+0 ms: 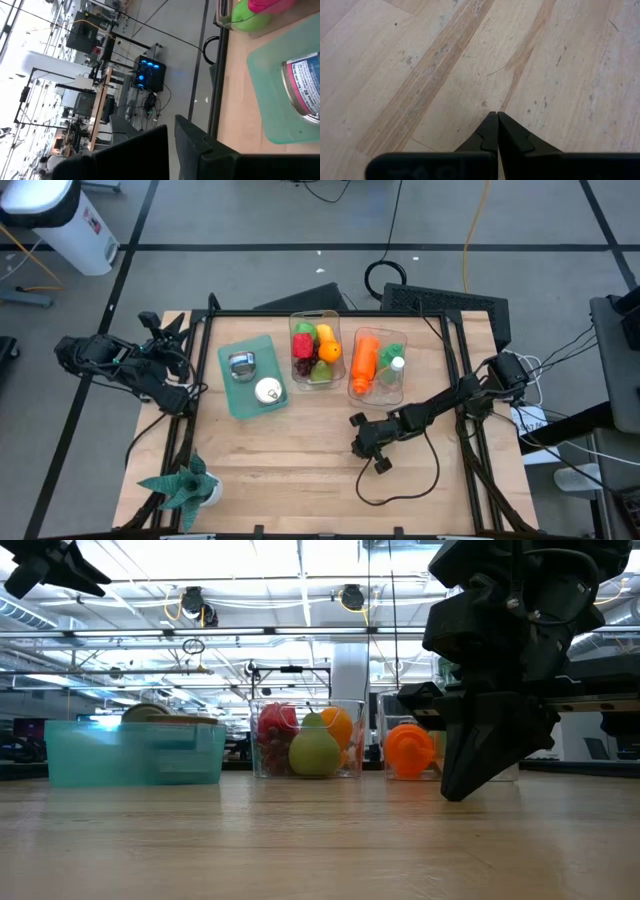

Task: Pick & Place Food Item
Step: Return to Home Position

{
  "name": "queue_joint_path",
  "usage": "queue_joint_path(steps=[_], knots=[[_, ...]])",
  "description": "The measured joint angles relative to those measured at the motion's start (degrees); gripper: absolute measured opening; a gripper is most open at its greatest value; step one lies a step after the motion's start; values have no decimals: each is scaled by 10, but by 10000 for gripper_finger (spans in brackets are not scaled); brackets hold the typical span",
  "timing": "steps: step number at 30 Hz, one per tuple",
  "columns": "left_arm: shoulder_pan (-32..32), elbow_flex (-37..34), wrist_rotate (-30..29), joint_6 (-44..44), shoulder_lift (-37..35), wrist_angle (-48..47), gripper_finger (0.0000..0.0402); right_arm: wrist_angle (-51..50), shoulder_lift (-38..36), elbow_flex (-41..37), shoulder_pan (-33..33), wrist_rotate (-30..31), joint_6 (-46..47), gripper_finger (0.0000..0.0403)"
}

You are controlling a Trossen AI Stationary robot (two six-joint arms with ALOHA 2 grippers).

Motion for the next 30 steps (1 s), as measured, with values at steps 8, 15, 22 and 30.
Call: queue_joint_path(steps=[8,15,22,30], knots=[[0,0,0,-23,0,2,0,0,0,0,0,0,0,0],[-1,0,49,-3,0,54,0,0,0,0,0,0,0,0],[-1,-46,136,107,2,205,0,-1,0,0,0,0,0,0],[-1,-130,282,217,33,444,0,7,-1,-8,0,1,0,0]])
